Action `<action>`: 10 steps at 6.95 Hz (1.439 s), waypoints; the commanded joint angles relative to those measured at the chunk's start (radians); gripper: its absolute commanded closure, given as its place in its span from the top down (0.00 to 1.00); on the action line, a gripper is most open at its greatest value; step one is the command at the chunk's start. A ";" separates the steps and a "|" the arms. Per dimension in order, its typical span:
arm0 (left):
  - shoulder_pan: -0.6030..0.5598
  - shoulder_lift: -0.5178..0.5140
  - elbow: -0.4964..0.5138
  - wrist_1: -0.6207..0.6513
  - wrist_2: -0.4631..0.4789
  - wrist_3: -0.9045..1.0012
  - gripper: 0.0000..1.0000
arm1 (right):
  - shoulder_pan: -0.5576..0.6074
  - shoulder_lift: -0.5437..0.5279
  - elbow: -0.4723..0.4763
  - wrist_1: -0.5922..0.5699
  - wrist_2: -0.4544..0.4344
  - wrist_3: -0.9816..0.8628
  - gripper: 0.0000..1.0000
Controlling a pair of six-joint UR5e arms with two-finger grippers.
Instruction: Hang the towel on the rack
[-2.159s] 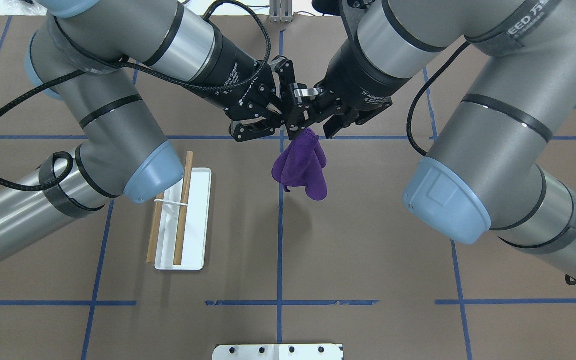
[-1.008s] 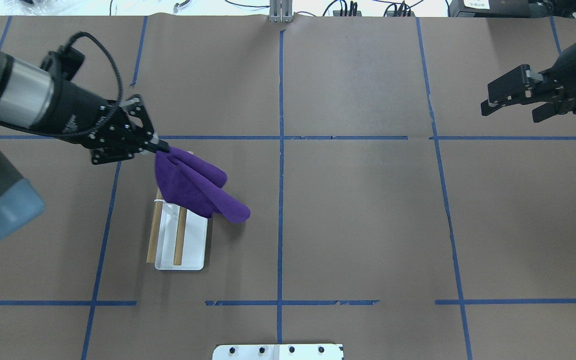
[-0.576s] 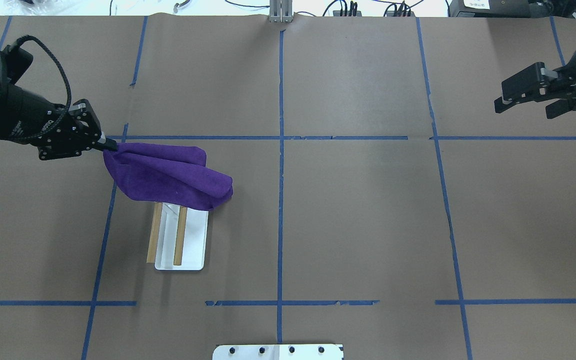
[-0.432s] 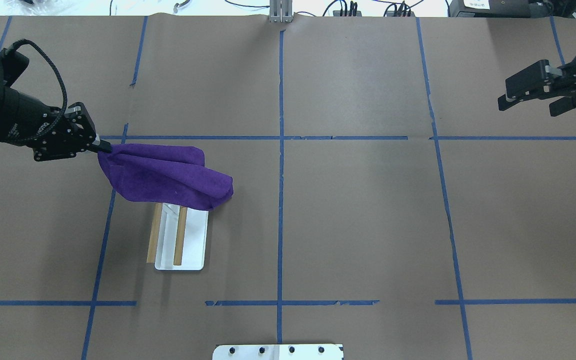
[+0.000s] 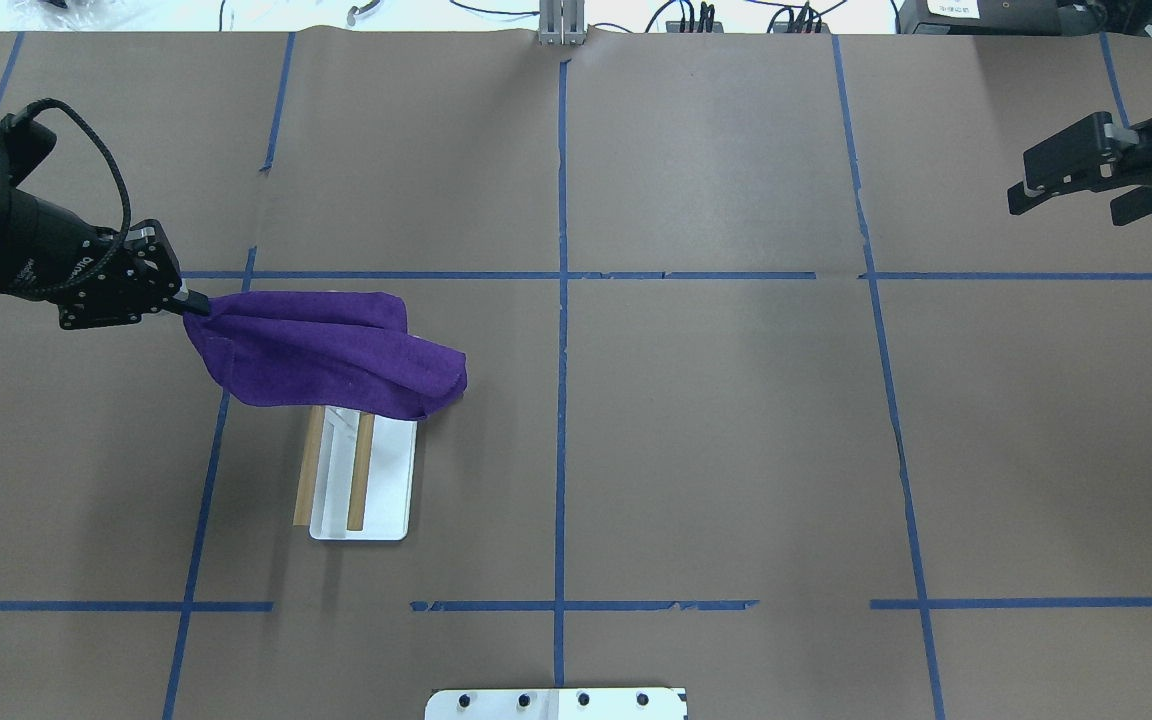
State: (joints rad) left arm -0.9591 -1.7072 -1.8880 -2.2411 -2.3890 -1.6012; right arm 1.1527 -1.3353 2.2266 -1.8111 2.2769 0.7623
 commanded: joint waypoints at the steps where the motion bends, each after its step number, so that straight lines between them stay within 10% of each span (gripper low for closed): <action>1: 0.002 0.001 0.024 -0.002 0.004 0.004 0.00 | 0.005 -0.007 -0.001 -0.001 0.000 -0.018 1.00; 8: -0.004 0.034 0.046 0.000 0.005 0.067 0.00 | 0.024 0.004 -0.016 0.001 0.006 -0.021 1.00; 9: -0.001 0.034 0.056 0.000 0.007 0.067 0.65 | 0.027 0.004 -0.016 0.001 0.007 -0.021 1.00; 10: -0.001 0.047 0.056 0.000 0.051 0.067 1.00 | 0.028 0.004 -0.018 0.001 0.007 -0.021 1.00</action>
State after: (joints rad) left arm -0.9614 -1.6702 -1.8354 -2.2412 -2.3716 -1.5341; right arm 1.1787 -1.3318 2.2100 -1.8101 2.2835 0.7409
